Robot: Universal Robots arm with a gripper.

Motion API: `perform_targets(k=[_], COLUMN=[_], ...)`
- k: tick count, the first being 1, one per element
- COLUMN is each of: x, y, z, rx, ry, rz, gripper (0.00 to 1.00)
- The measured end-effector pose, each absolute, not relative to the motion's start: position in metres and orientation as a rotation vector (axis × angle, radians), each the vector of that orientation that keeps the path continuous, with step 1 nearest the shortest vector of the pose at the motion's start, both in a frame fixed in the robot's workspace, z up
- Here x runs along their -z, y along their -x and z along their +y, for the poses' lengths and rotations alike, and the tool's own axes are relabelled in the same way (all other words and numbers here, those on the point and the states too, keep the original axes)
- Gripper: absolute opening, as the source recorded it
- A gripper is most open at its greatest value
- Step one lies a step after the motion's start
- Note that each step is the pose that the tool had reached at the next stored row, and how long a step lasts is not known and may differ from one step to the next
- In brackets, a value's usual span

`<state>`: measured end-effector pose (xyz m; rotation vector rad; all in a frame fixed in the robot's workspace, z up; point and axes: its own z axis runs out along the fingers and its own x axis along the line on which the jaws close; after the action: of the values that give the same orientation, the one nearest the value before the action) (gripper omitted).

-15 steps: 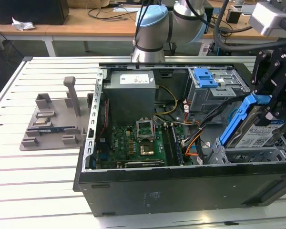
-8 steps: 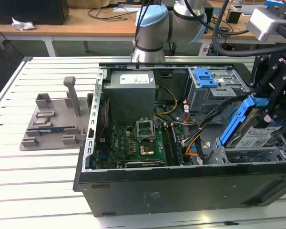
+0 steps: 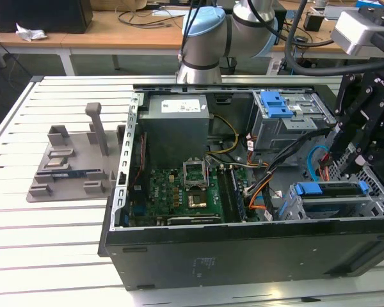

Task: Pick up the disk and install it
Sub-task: 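Insert the disk into the insertion slot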

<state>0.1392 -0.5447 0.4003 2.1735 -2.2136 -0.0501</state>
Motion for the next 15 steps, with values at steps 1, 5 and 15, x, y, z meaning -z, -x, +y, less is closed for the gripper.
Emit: perform_targets(k=[1,5,15], x=[-0.4003,-0.4002,-0.3999], y=[-0.1392,-0.1391,-0.1410], z=[-0.5447,-0.5447,-0.5432], rx=[0.050,0.050,0.050], ry=[-2.174,-2.174,-2.174], rz=[-2.214,-2.214,-2.214], gripper=[0.43,0.30,0.11])
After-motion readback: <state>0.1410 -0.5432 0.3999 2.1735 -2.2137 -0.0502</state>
